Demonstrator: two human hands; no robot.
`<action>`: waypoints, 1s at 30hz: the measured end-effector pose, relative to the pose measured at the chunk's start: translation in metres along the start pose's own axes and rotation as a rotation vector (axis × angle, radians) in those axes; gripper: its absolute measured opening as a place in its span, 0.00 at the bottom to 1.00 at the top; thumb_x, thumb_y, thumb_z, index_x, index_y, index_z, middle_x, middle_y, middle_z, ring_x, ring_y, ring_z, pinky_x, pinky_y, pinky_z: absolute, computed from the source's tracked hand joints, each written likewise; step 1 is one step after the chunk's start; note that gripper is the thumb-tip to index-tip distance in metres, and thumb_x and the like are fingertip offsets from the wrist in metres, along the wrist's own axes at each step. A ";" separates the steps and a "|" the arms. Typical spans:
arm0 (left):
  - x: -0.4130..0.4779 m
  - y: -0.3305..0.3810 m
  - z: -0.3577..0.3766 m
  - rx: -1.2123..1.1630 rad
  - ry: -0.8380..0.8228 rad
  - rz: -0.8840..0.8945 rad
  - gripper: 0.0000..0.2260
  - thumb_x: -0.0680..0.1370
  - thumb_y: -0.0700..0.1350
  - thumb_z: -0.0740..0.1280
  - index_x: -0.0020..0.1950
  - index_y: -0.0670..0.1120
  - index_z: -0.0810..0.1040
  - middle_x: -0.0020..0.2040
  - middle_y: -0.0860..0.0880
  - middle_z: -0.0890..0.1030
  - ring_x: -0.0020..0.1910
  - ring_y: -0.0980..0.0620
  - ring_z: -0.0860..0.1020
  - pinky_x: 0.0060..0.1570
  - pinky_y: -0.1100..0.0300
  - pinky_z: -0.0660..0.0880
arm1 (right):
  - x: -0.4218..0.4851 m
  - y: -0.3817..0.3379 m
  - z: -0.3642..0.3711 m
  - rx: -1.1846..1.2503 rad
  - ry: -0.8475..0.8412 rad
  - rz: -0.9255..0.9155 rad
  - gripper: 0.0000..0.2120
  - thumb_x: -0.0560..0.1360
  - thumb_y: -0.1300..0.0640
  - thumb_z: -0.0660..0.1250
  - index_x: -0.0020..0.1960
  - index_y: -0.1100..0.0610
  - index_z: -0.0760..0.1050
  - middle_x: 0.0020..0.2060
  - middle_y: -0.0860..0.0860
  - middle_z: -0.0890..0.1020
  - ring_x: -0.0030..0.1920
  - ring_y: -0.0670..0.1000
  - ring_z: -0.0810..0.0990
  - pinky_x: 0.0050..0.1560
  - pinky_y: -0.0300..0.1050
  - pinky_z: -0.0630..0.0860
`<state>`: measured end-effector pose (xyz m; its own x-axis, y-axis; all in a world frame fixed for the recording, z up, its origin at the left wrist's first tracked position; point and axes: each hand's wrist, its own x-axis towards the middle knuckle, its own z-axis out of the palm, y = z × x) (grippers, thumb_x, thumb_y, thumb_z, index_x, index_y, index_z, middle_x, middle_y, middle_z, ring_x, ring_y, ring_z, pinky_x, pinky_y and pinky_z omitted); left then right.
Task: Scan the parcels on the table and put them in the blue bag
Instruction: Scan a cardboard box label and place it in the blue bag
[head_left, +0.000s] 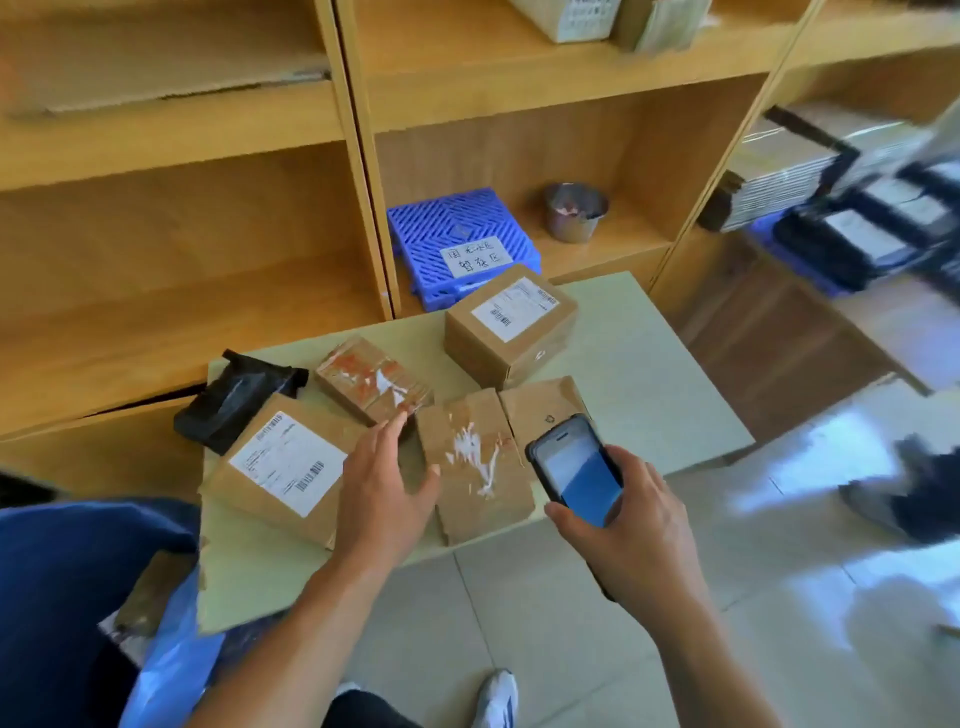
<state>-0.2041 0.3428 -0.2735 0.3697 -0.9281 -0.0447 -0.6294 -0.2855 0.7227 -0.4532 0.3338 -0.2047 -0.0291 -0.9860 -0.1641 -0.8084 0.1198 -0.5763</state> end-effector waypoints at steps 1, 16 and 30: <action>0.005 0.011 0.009 0.000 -0.018 0.013 0.31 0.78 0.53 0.71 0.79 0.54 0.64 0.75 0.52 0.69 0.73 0.49 0.67 0.69 0.49 0.70 | 0.006 0.010 -0.008 0.004 0.009 0.021 0.40 0.66 0.34 0.72 0.72 0.47 0.65 0.58 0.42 0.75 0.54 0.47 0.76 0.53 0.44 0.74; 0.191 0.054 0.084 0.152 -0.103 0.035 0.35 0.77 0.54 0.73 0.81 0.54 0.61 0.82 0.49 0.57 0.81 0.49 0.55 0.75 0.47 0.65 | 0.169 0.037 -0.042 -0.038 -0.030 0.057 0.41 0.65 0.31 0.71 0.73 0.47 0.65 0.61 0.43 0.75 0.54 0.48 0.77 0.54 0.50 0.78; 0.307 0.028 0.132 0.278 -0.236 -0.064 0.46 0.73 0.53 0.79 0.83 0.55 0.56 0.85 0.49 0.48 0.83 0.49 0.46 0.78 0.47 0.57 | 0.307 0.029 -0.016 -0.109 -0.219 -0.003 0.39 0.64 0.33 0.73 0.70 0.46 0.66 0.58 0.42 0.75 0.52 0.47 0.76 0.48 0.50 0.80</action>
<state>-0.1990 0.0183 -0.3582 0.2672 -0.9264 -0.2652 -0.7839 -0.3690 0.4993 -0.4955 0.0325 -0.2591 0.0921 -0.9361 -0.3395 -0.8674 0.0920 -0.4891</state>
